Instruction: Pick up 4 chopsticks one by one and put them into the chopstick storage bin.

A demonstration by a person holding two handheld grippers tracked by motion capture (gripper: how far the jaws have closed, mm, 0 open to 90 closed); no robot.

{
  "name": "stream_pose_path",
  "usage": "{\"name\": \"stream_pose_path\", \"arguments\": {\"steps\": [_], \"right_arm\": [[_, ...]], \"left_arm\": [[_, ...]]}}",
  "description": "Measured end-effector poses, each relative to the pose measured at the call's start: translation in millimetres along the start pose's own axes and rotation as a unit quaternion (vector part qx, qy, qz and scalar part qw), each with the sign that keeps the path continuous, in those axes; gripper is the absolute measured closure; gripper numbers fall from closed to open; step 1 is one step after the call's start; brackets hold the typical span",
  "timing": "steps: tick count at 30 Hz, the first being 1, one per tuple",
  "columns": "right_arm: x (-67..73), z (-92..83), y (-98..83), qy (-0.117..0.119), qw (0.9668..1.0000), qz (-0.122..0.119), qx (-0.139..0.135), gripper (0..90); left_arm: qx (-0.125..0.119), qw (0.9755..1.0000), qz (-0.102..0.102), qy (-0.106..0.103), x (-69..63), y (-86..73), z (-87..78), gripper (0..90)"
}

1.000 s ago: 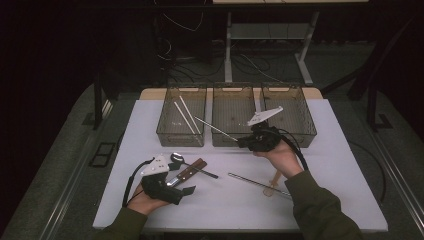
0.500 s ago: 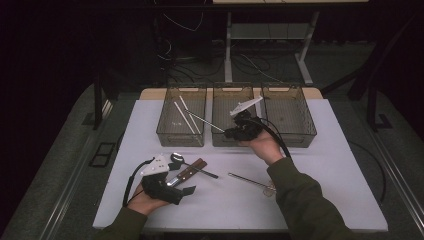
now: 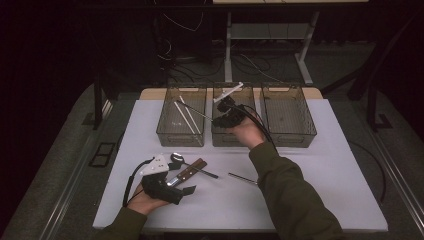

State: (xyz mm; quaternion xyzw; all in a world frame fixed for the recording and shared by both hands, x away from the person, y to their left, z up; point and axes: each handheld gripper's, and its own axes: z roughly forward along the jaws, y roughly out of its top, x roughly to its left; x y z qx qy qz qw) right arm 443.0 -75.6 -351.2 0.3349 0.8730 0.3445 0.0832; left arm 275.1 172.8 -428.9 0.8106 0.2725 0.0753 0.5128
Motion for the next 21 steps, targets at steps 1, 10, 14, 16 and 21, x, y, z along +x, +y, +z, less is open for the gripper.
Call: {"name": "stream_pose_path", "arguments": {"steps": [1,10,14,16,21], "right_arm": [[-0.7,2.5,3.6,-0.003,1.0,0.004,0.003,86.4],[-5.2,30.2,35.4,-0.028,0.9989,0.03,0.025,86.3],[-7.7,44.3,47.4,-0.039,0.9978,0.036,0.041,86.2],[-8.6,50.9,52.4,-0.043,0.9971,0.044,0.045,86.2],[-8.1,65.8,61.7,-0.046,0.9962,0.05,0.055,86.2]], "left_arm": [[-0.003,1.0,-0.002,-0.001,-0.3,-0.1,0.2,1.1],[-0.007,1.0,-0.003,-0.004,0.2,0.7,-0.5,1.1],[-0.01,0.9999,-0.005,-0.005,0.5,1.1,-0.6,1.1],[-0.01,0.9999,-0.004,-0.007,0.7,1.3,-0.8,1.2],[-0.011,0.9999,-0.005,-0.008,1.1,1.6,-0.4,1.2]]}}
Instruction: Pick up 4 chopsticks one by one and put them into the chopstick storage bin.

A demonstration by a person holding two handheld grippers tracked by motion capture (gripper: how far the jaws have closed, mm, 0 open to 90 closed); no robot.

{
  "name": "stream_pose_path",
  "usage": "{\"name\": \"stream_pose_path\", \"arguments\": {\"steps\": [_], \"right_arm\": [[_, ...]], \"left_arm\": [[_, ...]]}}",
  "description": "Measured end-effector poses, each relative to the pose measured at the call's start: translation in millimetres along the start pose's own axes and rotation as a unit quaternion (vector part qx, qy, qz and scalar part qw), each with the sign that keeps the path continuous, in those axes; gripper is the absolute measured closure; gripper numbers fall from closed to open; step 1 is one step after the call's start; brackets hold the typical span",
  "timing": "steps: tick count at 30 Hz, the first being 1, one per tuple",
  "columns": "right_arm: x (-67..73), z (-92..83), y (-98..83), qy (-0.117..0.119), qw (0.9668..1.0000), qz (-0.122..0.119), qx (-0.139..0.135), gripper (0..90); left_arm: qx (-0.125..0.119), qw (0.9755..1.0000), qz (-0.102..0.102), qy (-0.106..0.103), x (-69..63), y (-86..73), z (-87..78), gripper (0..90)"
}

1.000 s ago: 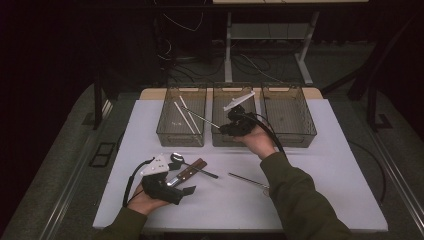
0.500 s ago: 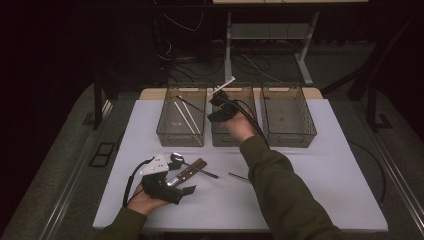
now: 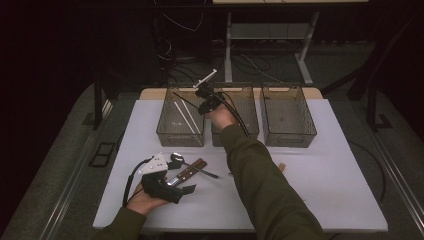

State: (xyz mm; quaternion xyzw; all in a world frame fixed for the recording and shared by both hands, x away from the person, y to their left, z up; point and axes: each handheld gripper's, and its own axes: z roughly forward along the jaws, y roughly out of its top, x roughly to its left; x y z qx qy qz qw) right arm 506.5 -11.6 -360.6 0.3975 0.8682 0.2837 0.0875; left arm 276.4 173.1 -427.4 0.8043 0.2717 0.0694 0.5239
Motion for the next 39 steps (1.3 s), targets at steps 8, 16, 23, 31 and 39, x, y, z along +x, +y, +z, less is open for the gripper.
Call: {"name": "stream_pose_path", "arguments": {"steps": [8,16,23,31,39], "right_arm": [[8.0,13.1,7.7,0.0,0.9999,0.008,0.009,85.7],[15.7,18.1,8.9,0.0,0.9999,0.009,0.013,84.6],[17.7,16.9,9.2,0.005,1.0,0.005,0.001,75.3],[15.6,6.1,7.8,0.02,0.9995,0.006,-0.023,60.8],[19.7,-15.6,1.3,0.052,0.9972,-0.021,-0.049,49.0]], "left_arm": [[0.002,1.0,0.002,-0.001,-0.4,0.5,1.1,1.3],[0.0,1.0,0.002,-0.002,-0.7,0.7,1.6,1.3],[0.001,1.0,0.003,-0.001,-0.3,0.9,1.5,1.4],[0.003,1.0,0.004,0.0,-0.1,0.7,1.4,1.3],[0.004,1.0,0.006,0.001,-0.1,0.5,1.2,1.3]]}}
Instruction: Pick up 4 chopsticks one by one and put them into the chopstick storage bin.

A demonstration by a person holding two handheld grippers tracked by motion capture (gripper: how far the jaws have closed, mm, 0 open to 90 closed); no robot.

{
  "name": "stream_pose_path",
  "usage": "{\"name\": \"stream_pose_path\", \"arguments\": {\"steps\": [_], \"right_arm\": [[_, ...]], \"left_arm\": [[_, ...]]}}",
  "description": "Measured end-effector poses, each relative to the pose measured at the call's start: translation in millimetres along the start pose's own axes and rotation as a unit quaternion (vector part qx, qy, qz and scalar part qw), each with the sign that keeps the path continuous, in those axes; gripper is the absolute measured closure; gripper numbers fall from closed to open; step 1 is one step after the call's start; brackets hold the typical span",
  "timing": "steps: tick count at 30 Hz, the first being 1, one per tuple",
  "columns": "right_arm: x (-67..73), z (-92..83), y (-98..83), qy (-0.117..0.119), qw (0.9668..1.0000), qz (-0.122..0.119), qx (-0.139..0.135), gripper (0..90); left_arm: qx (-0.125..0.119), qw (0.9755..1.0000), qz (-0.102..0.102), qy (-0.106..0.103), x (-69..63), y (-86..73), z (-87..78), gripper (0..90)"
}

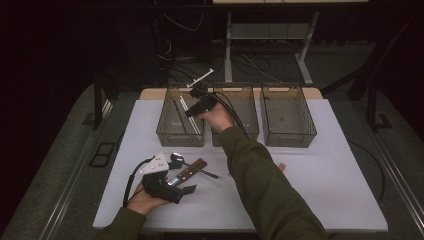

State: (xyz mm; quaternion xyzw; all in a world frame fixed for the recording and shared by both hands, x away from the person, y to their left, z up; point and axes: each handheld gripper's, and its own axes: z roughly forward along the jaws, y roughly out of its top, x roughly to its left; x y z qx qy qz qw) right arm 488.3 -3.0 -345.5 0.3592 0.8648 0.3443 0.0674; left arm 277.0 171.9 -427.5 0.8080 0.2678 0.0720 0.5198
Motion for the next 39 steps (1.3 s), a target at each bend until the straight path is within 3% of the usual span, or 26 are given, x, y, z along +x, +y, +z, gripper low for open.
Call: {"name": "stream_pose_path", "arguments": {"steps": [10,25,39], "right_arm": [[1.7,-30.8,-23.4,0.02,0.999,-0.028,-0.028,46.3],[-15.4,-61.9,-67.6,0.058,0.9966,-0.041,-0.044,37.8],[-22.1,-95.0,-112.3,0.063,0.9944,-0.069,-0.05,31.9]], "left_arm": [[0.004,1.0,0.004,0.0,-0.6,-0.4,0.8,1.3],[0.011,0.9999,-0.002,0.008,1.3,-1.3,3.9,1.3],[0.01,0.9998,-0.006,0.015,2.2,-2.0,4.7,1.4]]}}
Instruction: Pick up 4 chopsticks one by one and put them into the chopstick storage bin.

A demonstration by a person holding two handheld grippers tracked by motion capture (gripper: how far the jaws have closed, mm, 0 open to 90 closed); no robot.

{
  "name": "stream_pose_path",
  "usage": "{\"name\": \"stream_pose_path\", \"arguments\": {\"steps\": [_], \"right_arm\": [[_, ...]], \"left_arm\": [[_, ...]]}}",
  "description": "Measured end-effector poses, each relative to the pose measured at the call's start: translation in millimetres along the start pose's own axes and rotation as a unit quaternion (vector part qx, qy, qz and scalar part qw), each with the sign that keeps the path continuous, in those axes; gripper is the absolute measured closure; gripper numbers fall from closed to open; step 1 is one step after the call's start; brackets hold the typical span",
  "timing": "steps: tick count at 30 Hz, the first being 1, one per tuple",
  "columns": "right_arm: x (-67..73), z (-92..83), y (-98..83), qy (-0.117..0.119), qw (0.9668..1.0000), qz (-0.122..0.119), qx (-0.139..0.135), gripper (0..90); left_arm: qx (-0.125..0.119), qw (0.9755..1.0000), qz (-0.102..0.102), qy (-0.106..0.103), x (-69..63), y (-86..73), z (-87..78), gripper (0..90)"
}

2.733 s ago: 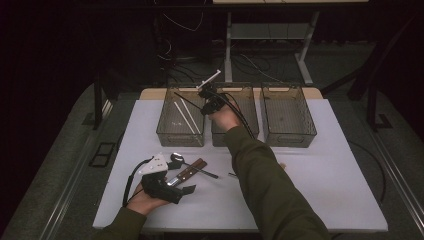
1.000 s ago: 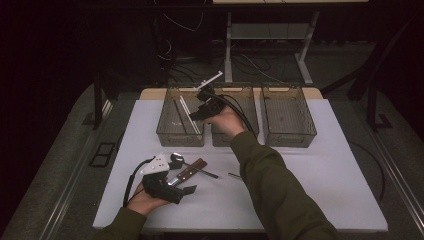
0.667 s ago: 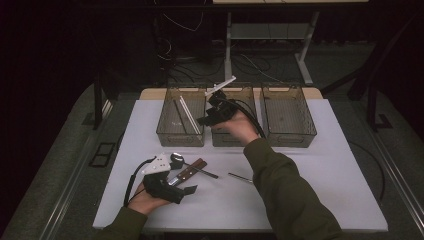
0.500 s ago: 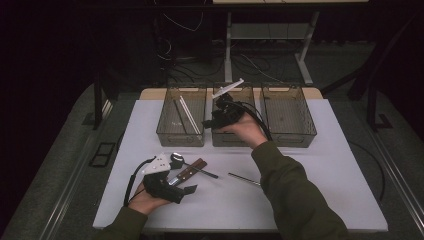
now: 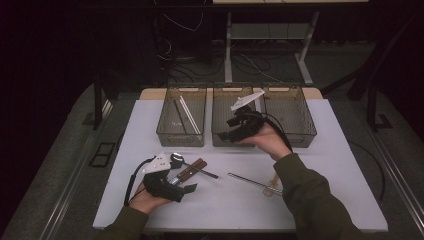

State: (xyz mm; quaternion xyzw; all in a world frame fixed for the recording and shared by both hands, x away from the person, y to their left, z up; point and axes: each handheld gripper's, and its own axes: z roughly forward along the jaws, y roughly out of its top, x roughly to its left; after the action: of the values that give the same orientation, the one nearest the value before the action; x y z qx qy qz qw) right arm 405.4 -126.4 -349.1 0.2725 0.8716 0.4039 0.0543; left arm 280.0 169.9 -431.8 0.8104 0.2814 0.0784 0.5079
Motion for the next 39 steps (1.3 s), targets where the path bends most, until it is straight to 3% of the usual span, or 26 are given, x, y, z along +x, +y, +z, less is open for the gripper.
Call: {"name": "stream_pose_path", "arguments": {"steps": [6,25,39], "right_arm": [[0.9,-19.5,-20.1,0.006,0.9999,0.0,-0.011,29.5],[3.5,-56.9,-87.7,0.026,0.9996,-0.008,0.008,25.4],[11.6,-86.8,-134.0,0.017,0.9997,-0.011,0.017,27.2]], "left_arm": [[-0.001,1.0,0.0,0.003,-1.3,0.0,-0.6,1.4],[0.002,1.0,0.004,0.003,-1.9,0.0,-2.1,1.6],[0.007,0.9999,0.006,0.007,-2.1,-0.4,-2.2,1.6]]}}
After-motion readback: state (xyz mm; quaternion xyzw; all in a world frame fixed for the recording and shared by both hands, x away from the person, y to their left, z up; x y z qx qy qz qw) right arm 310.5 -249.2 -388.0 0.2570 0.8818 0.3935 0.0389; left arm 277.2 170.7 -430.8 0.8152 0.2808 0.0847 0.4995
